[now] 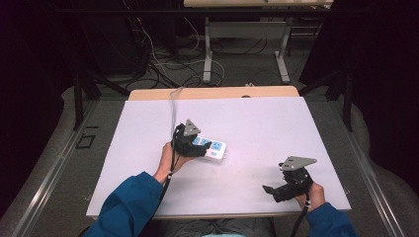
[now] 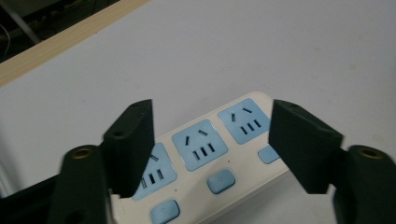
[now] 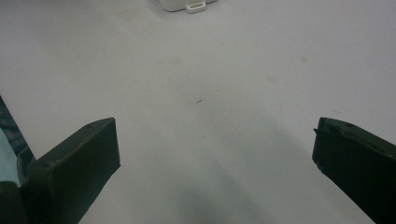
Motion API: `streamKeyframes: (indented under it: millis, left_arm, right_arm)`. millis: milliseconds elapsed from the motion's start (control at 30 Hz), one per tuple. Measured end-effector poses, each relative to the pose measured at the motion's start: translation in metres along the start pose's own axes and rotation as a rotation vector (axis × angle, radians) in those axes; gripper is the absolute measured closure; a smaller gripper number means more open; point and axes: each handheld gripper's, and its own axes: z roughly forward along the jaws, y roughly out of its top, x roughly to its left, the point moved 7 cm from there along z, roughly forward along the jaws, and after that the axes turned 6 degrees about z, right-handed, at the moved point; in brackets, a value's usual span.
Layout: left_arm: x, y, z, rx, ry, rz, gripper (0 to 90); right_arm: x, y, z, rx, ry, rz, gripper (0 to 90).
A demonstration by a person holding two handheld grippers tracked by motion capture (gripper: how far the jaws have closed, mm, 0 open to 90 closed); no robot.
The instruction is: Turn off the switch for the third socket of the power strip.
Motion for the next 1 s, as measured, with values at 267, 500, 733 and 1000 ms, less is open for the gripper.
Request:
streamKeyframes:
  millis: [267,500,733,1000]
  left_arm:
    - [-0.011,-0.004,0.006,0.000,-0.059,0.027,73.2]
    - [-0.020,-0.008,0.011,0.016,-0.092,0.051,89.6]
    - [-0.023,-0.011,0.016,0.019,-0.103,0.058,90.0]
    - [-0.029,-0.016,0.025,0.036,-0.116,0.070,90.0]
  right_arm:
    - [-0.001,0.000,0.000,-0.004,0.003,-0.010,0.5]
    - [0.000,0.000,0.000,-0.004,0.001,0.000,0.6]
    - [0.000,0.000,0.000,-0.004,0.002,-0.005,0.8]
    - [0.000,-0.001,0.000,0.010,0.005,0.000,1.0]
